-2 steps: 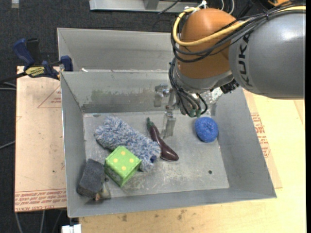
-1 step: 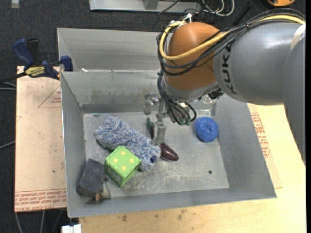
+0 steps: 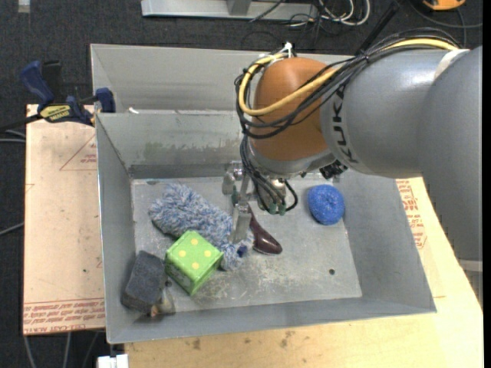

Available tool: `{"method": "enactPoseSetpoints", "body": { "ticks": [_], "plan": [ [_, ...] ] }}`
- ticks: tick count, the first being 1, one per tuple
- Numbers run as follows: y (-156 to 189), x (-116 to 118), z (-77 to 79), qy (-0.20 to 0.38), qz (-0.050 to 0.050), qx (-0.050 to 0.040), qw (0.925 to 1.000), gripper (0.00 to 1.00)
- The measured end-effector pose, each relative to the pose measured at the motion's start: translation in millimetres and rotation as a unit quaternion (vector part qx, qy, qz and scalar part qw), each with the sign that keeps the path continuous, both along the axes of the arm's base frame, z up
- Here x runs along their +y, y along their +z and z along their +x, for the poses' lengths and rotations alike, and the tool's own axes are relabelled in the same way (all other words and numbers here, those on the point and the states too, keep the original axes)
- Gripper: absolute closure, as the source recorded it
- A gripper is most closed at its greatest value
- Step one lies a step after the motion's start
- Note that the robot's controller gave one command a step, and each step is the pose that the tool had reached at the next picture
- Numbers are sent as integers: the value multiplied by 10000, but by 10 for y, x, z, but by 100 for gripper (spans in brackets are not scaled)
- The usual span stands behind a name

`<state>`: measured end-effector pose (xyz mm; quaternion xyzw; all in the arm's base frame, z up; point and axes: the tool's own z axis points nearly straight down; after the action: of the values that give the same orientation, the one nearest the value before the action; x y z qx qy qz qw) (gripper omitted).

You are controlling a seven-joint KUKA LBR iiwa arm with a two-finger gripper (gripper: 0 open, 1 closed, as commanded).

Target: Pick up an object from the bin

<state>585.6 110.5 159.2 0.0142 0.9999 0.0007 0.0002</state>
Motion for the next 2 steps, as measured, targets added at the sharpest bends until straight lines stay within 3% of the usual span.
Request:
{"method": "enactPoseSetpoints", "body": {
  "ticks": [1,2],
  "plan": [
    [-196,48,-74,-944,-1,0,9955,0],
    [-637,173,11,-426,1,-29,9991,0]
  ]
}}
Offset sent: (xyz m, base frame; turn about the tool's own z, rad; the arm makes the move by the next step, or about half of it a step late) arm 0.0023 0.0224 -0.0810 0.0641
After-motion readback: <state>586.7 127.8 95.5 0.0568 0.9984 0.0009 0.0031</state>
